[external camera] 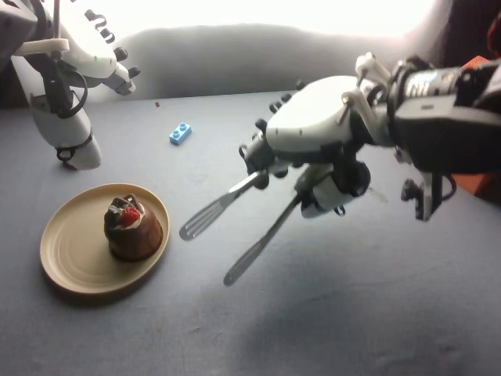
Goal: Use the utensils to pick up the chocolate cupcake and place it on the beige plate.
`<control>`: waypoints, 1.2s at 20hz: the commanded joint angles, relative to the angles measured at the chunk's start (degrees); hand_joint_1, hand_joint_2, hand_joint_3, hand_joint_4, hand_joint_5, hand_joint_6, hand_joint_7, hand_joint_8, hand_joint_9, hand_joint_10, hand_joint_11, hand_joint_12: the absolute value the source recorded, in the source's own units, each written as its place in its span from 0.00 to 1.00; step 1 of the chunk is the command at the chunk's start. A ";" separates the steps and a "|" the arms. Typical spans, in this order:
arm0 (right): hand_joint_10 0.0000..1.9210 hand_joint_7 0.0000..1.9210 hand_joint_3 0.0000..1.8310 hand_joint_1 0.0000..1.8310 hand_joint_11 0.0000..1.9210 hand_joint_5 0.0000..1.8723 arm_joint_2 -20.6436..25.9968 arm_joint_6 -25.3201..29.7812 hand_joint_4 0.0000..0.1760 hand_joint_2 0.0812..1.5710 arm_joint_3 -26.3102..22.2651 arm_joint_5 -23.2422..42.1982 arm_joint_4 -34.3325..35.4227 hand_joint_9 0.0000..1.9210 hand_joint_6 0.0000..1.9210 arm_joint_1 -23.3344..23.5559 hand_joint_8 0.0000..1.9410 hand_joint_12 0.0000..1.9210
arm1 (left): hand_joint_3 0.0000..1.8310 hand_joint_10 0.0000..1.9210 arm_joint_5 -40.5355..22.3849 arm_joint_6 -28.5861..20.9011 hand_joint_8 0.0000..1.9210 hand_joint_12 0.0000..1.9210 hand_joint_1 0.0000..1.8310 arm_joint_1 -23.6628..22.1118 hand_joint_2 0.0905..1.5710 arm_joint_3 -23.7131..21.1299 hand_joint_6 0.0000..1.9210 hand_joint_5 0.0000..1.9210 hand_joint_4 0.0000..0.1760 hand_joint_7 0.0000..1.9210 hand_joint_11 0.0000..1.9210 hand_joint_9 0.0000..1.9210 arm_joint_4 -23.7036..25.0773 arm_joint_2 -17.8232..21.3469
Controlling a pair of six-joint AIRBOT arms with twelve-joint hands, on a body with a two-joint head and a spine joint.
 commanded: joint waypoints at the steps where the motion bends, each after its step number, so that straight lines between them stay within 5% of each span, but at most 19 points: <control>1: 0.68 0.25 0.00 0.63 0.25 0.29 0.66 -0.05 0.00 0.71 -0.29 9.51 -0.04 0.26 0.39 0.25 0.56 0.84 | 0.00 0.00 -3.20 0.34 0.00 0.15 0.23 -0.32 0.66 0.04 0.00 0.09 0.00 0.08 0.00 0.07 2.47 0.71; 6: 0.68 0.24 0.00 0.62 0.24 0.28 2.00 -0.05 0.00 0.73 -0.93 17.21 -0.05 0.24 0.40 -3.90 0.55 0.85 | 0.00 0.00 -3.14 0.33 0.00 0.14 0.23 -0.33 0.65 -0.23 0.00 0.08 0.00 0.08 0.00 0.07 2.47 0.79; 14: 0.73 0.20 0.00 0.61 0.24 0.23 1.38 2.61 0.00 0.74 -1.21 16.29 -0.06 0.22 0.48 -7.04 0.60 0.85 | 0.00 0.00 -3.15 0.34 0.00 0.16 0.23 -0.38 0.65 -0.36 0.00 0.10 0.00 0.09 0.00 0.08 2.47 0.80; 24: 0.68 0.22 0.00 0.61 0.23 0.27 0.18 2.27 0.00 0.73 -1.24 16.43 -0.08 0.22 0.37 -7.82 0.51 0.85 | 0.00 0.00 -3.14 0.38 0.00 0.19 0.24 -0.44 0.65 -0.45 0.00 0.09 0.00 0.09 0.00 0.08 2.47 0.81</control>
